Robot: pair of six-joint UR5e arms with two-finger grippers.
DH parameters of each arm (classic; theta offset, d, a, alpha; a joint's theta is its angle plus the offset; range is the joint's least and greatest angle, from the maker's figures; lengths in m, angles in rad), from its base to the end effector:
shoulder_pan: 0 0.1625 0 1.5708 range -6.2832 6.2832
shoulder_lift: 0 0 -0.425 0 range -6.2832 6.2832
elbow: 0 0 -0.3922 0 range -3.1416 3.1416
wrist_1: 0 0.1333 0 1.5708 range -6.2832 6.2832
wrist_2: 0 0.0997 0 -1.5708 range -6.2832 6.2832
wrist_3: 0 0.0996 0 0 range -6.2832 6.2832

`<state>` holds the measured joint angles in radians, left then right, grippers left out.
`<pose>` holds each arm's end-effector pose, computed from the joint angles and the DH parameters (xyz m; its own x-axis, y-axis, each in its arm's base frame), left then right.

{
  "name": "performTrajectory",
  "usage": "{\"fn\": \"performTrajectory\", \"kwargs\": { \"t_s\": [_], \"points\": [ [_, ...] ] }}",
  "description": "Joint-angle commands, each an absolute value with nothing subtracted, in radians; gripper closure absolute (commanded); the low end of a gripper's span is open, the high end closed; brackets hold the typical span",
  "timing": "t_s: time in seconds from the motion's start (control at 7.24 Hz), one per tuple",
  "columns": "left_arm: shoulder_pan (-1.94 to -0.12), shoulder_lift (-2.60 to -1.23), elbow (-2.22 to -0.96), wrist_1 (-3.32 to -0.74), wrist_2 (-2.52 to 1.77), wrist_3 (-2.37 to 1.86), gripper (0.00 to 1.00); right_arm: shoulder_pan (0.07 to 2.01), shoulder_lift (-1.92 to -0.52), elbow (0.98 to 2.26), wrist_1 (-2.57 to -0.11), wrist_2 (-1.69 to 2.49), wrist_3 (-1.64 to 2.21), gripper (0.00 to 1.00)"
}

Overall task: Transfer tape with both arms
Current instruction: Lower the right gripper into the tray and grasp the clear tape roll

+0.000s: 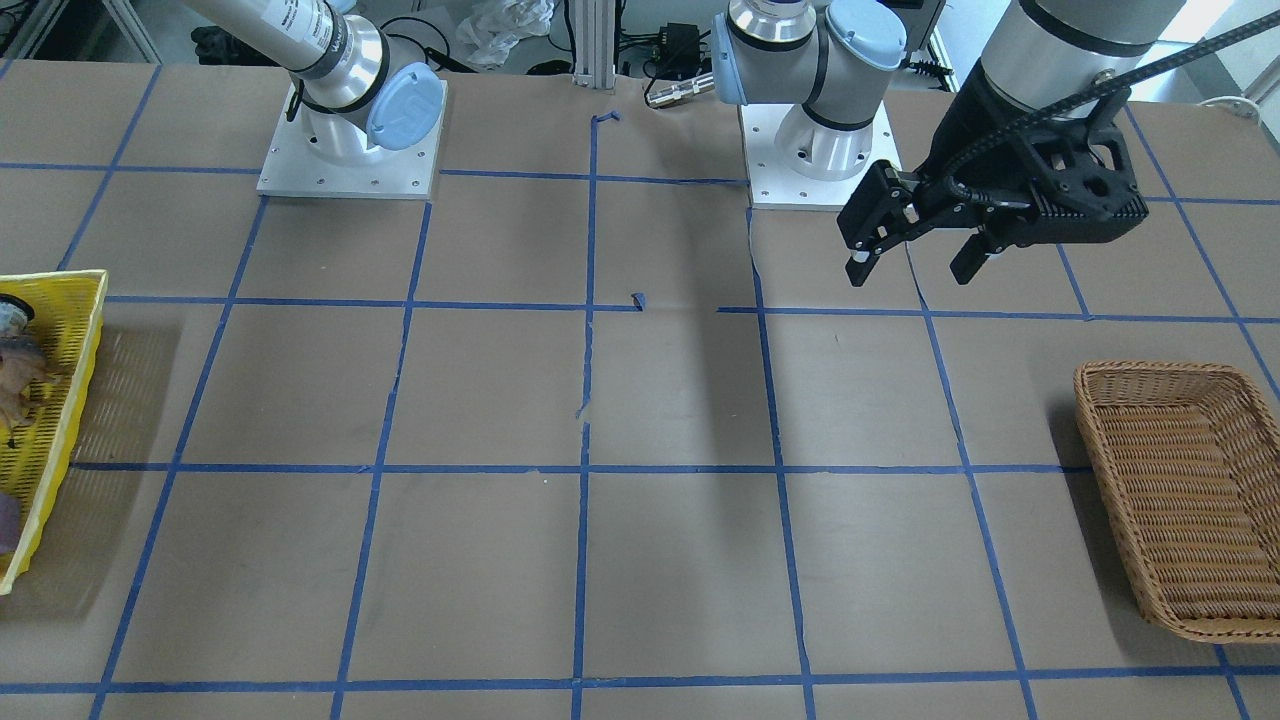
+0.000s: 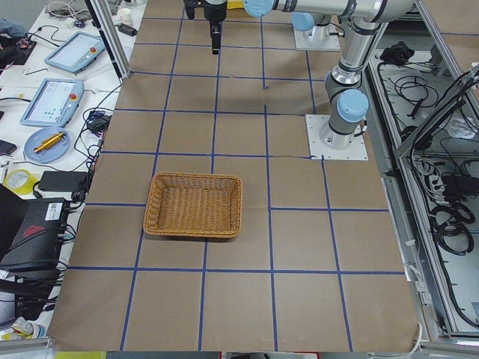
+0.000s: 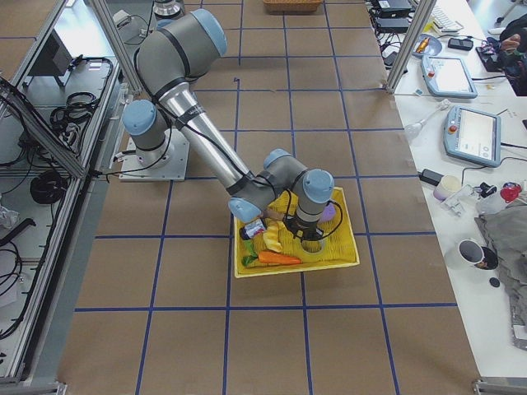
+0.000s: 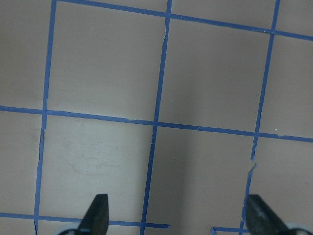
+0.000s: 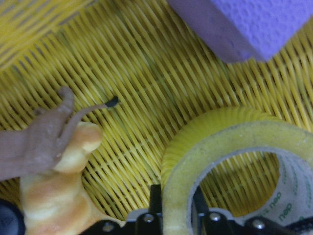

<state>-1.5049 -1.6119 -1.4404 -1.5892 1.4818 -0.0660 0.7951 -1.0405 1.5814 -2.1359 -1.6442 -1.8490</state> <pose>-0.1080 -0.5228 0.5302 -0.9878 -0.1248 0.0931 -0.1311 0.9892 -0.0648 -0.3675 -0.5546 0.2303 -0.4779 -0.8784 0.0031 -0.8757 0.4767 0.0771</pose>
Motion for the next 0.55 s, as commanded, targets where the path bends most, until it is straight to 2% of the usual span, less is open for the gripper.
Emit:
{"fn": "performTrajectory", "kwargs": {
  "t_s": [0.0,0.41],
  "points": [
    [-1.505,-1.611,-1.440,-1.589,1.482,-0.066,0.00,0.808,-1.147,1.580,-2.088,-1.651,-1.699,1.00],
    [-1.505,-1.612,-1.440,-1.589,1.482,-0.066,0.00,0.940,-1.328,1.578,-1.969,-1.721,-1.353,1.00]
  ]
}}
